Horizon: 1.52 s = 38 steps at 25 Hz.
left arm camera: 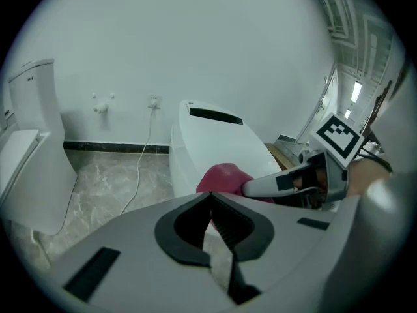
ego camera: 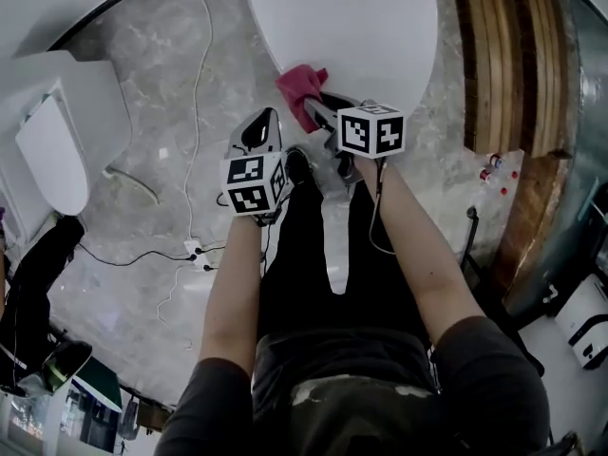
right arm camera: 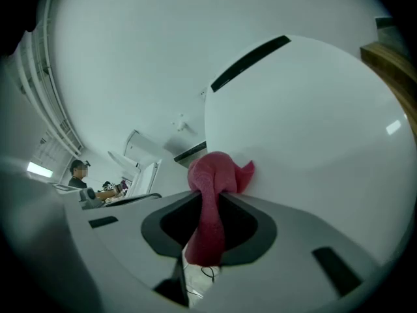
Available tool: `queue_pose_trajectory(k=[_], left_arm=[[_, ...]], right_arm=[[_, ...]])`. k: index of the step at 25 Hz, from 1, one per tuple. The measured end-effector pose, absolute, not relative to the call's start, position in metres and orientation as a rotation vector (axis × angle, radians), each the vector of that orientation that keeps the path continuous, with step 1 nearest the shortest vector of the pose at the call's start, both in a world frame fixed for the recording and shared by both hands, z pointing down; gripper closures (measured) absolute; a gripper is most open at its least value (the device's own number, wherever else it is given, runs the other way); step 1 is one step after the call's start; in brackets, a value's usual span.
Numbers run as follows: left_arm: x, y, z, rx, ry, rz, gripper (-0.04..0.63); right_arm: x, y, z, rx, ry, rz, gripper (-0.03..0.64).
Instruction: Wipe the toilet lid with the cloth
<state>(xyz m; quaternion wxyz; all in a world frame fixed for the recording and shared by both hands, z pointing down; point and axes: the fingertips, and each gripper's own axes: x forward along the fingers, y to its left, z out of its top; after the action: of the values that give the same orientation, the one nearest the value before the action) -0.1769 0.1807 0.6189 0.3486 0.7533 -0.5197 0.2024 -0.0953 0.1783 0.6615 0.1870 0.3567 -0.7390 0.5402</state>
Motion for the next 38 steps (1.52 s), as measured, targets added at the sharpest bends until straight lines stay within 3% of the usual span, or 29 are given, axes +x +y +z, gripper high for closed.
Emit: queue_pose_trajectory(k=[10, 26, 38], left_arm=[[-0.113, 0.204, 0.633, 1.962, -1.272, 0.565, 0.587], [0.061, 0.208, 0.62, 2.006, -1.229, 0.575, 0.586], [0.071, 0.22, 0.555, 2.045, -1.284, 0.548, 0.586]], right_arm=[[-0.006, 0.197, 0.68, 1.077, -2.02, 1.555, 0.54], [0.206, 0.193, 0.681, 1.206, -1.957, 1.528, 0.54], [0.224, 0.186, 0.6, 1.257, -2.098, 1.53, 0.54]])
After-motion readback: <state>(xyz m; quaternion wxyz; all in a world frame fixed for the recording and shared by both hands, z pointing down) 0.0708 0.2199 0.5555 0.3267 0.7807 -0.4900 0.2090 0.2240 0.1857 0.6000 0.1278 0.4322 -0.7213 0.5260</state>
